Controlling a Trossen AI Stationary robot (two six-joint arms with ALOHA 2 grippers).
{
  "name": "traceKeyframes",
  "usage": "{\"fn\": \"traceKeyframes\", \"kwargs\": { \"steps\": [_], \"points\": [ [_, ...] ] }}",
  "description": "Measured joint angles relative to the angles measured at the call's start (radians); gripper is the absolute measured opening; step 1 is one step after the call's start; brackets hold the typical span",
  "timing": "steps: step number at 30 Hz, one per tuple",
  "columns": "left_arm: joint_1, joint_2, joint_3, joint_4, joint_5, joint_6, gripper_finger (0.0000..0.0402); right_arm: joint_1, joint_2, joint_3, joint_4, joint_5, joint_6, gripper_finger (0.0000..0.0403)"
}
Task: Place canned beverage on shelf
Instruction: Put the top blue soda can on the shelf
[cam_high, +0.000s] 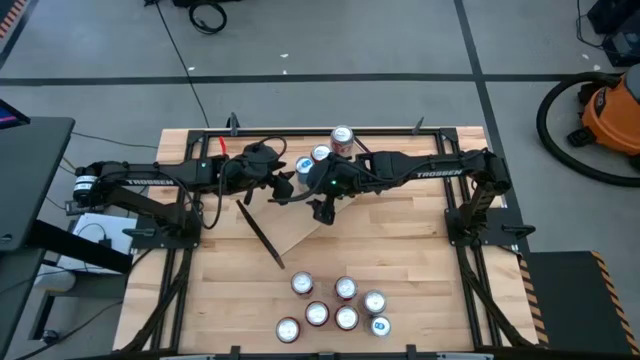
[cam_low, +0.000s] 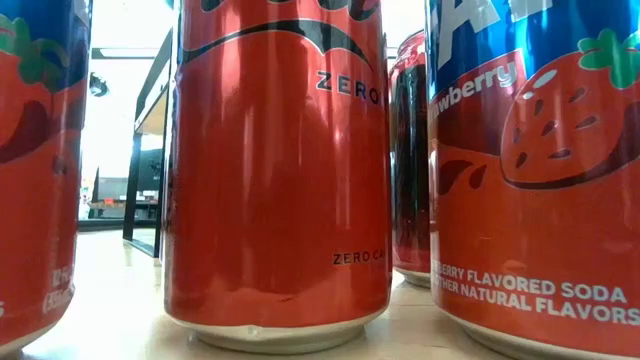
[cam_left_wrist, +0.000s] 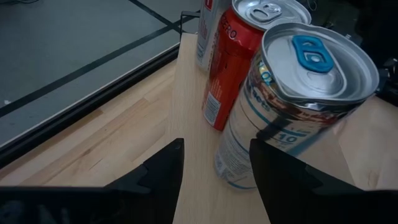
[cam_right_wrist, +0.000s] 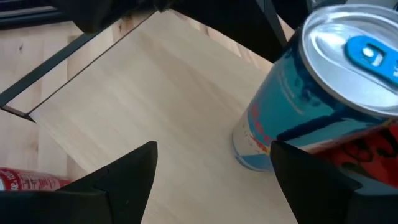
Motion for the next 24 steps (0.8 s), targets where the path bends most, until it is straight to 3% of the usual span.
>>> {"fn": "traceKeyframes", "kwargs": {
  "steps": [24],
  "points": [
    [0.000,-0.006,0.000,-0.030,-0.032,0.016,0.0194,-0.015,-0.001,0.000,-0.063,0.036,0.003,0.0323]
  ]
}}
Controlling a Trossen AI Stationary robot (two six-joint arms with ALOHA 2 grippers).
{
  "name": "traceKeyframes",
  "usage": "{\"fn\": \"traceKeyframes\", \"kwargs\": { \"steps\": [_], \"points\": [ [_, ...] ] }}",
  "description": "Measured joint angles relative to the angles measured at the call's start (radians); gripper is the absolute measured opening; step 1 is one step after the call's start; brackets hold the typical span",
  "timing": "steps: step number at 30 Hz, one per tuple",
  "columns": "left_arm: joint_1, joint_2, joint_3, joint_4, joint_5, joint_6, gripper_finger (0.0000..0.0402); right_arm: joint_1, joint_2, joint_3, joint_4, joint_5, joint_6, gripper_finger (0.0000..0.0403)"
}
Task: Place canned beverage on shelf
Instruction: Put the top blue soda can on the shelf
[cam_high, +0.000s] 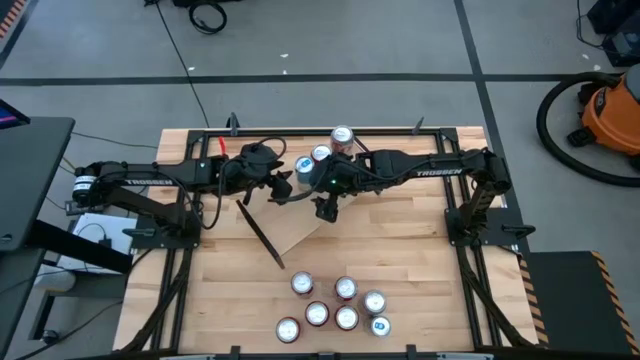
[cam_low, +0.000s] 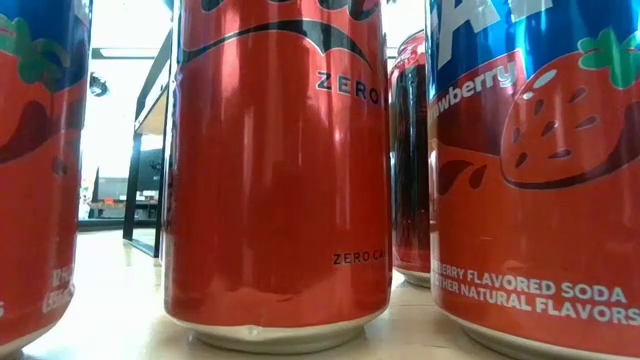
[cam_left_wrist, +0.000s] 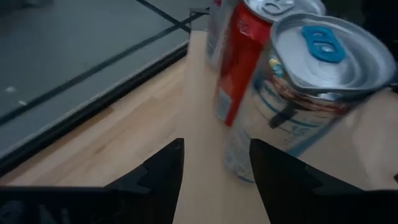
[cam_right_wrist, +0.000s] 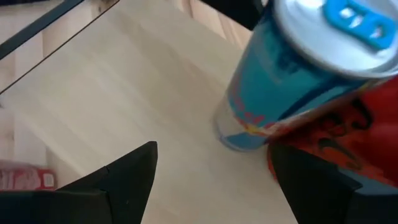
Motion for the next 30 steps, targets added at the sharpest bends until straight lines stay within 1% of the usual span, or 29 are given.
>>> {"fn": "traceKeyframes", "kwargs": {
  "steps": [3,8,11,14,16,30],
  "points": [
    [0.002,0.012,0.000,0.000,-0.048,0.032,0.0194,-0.004,0.000,0.000,0.014,-0.002,0.000,0.0323],
    [0.034,0.028,0.001,0.023,-0.050,0.104,0.0194,-0.003,0.000,0.000,0.049,-0.003,-0.006,0.0323],
    [0.059,0.032,0.000,0.041,-0.031,0.135,0.0194,-0.004,0.000,0.000,0.059,-0.003,-0.007,0.0323],
    [0.082,0.041,0.000,0.061,0.043,0.153,0.0194,-0.005,0.000,0.000,0.067,-0.003,-0.007,0.0323],
    [0.086,0.040,0.000,0.073,0.072,0.153,0.0194,-0.004,0.000,0.000,0.072,-0.003,-0.007,0.0323],
    [0.067,0.037,0.000,-0.003,0.078,0.153,0.0194,-0.004,0.000,0.000,0.094,-0.017,-0.008,0.0323]
  ]
}}
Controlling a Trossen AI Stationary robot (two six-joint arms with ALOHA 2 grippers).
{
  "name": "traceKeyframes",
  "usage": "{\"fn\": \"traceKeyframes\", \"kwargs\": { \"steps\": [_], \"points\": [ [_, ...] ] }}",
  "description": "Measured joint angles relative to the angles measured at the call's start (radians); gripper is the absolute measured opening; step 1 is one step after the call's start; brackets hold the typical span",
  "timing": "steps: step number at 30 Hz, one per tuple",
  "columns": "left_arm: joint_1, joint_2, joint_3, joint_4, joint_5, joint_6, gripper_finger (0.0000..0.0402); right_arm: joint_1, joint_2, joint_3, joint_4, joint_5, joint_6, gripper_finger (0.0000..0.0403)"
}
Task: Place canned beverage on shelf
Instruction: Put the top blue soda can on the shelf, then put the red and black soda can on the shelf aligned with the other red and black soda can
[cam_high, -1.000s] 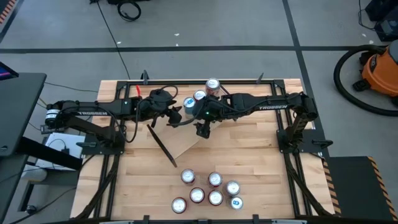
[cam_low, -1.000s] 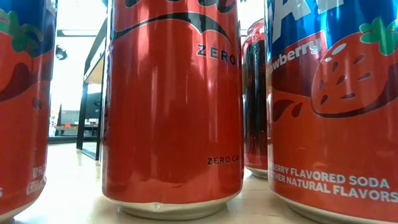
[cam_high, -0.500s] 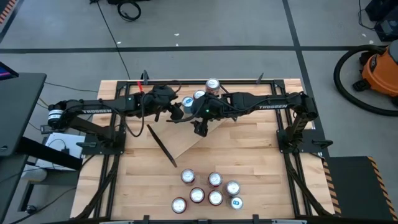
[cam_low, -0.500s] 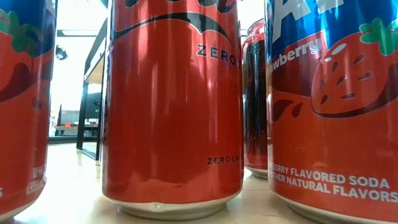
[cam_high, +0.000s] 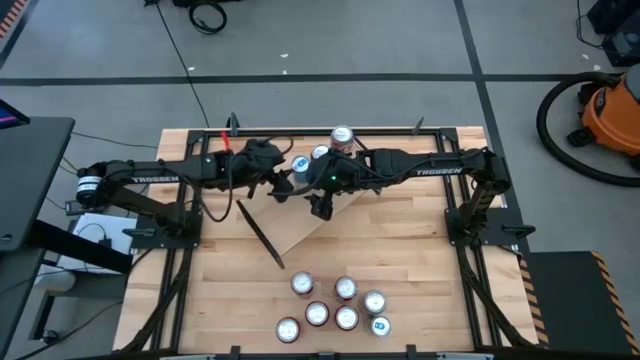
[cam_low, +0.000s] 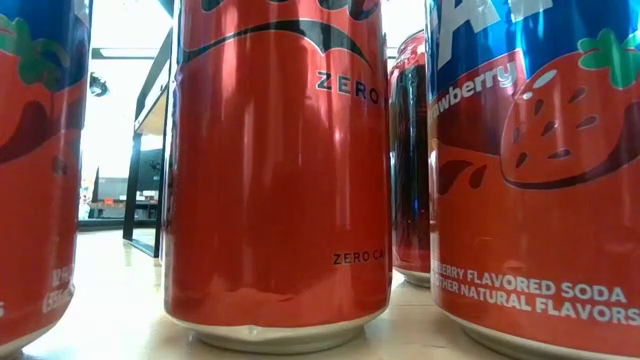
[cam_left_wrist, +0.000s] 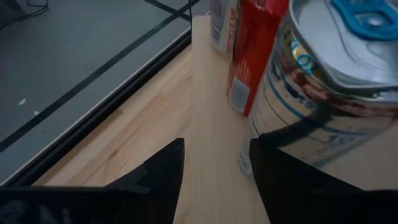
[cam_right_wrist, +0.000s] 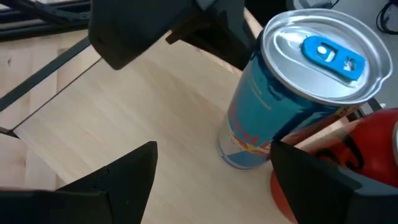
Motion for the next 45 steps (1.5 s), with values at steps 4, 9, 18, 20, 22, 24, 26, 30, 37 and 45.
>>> {"fn": "traceKeyframes", "kwargs": {
  "steps": [4,9,18,20,22,24,26,30,37,45],
  "points": [
    [-0.002,-0.008,0.000,-0.022,-0.001,0.000,0.0194,0.000,0.000,0.000,0.022,-0.016,-0.003,0.0323],
    [-0.002,-0.029,0.001,-0.040,0.001,-0.001,0.0194,0.000,0.000,0.000,0.037,-0.017,-0.018,0.0323],
    [-0.002,-0.054,0.000,-0.075,0.000,-0.003,0.0194,0.000,0.000,0.000,0.039,-0.017,-0.019,0.0323],
    [-0.002,-0.058,0.000,-0.075,0.000,-0.005,0.0194,0.000,0.000,0.000,0.034,-0.017,-0.019,0.0323],
    [-0.002,-0.058,0.000,-0.089,0.000,-0.009,0.0194,0.000,0.000,0.000,0.017,-0.027,-0.014,0.0323],
    [-0.002,-0.068,0.000,-0.116,0.001,-0.018,0.0194,0.002,-0.004,0.000,-0.018,-0.055,0.012,0.0323],
    [-0.003,-0.082,0.001,-0.140,0.000,-0.038,0.0194,0.011,-0.014,0.000,-0.047,-0.097,0.045,0.0323],
    [-0.004,-0.135,0.000,-0.203,0.024,-0.076,0.0194,0.047,-0.028,0.002,-0.113,-0.170,0.081,0.0323],
    [-0.033,-0.233,0.000,-0.243,0.100,-0.137,0.0194,0.159,-0.035,0.002,-0.169,-0.205,0.082,0.0323],
    [-0.122,-0.254,0.001,-0.236,0.230,-0.179,0.0194,0.242,-0.033,0.002,-0.108,-0.157,0.062,0.0323]
  ]
}}
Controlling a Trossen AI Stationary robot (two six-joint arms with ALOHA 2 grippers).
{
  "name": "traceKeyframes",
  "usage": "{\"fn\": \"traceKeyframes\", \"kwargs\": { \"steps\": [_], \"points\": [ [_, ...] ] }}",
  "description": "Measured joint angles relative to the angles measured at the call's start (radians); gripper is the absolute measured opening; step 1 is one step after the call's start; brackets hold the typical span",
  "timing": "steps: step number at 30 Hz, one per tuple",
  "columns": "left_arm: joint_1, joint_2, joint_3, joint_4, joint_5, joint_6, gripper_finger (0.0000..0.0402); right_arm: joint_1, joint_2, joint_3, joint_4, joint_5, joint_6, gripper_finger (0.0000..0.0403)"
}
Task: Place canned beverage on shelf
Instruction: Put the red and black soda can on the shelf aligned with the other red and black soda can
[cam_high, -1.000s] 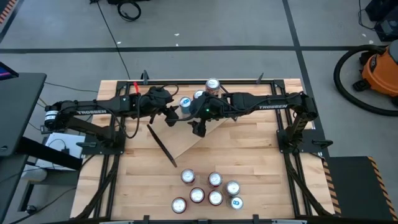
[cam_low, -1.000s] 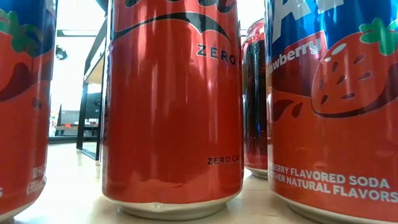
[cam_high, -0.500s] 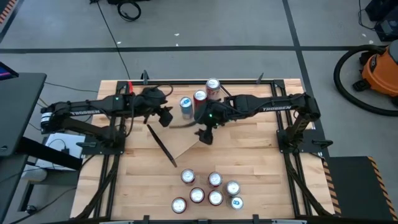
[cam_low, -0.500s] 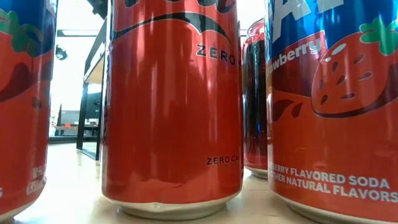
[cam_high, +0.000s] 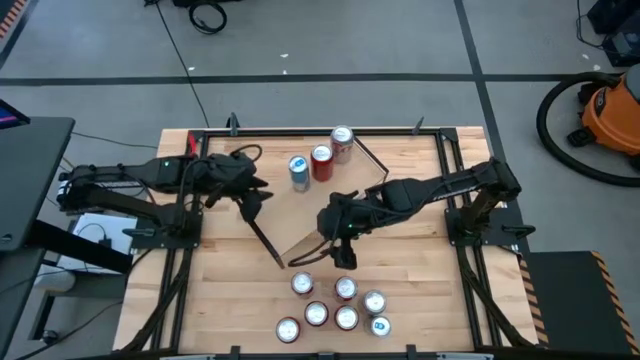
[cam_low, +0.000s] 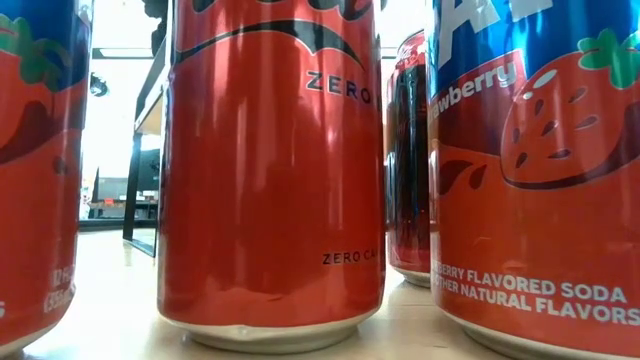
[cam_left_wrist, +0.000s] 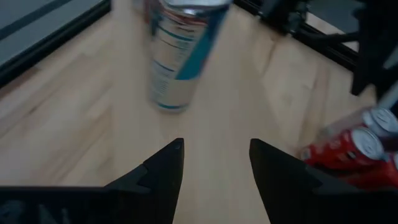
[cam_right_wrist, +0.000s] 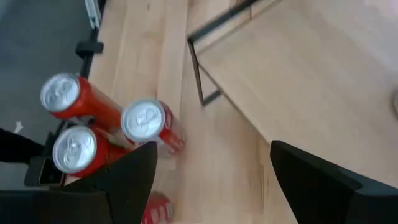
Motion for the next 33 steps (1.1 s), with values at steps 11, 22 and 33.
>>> {"fn": "traceKeyframes", "kwargs": {
  "steps": [11,22,33],
  "points": [
    [-0.181,0.001,0.000,0.096,0.120,-0.038,0.0194,0.026,0.049,-0.001,0.054,0.020,0.084,0.0323],
    [-0.424,0.217,0.145,0.169,0.117,-0.167,0.0192,0.022,0.030,0.100,-0.340,0.162,0.148,0.0323],
    [-0.446,0.523,0.412,0.083,0.126,-0.090,0.0192,0.145,-0.065,0.121,-0.653,0.293,0.305,0.0316]
  ]
}}
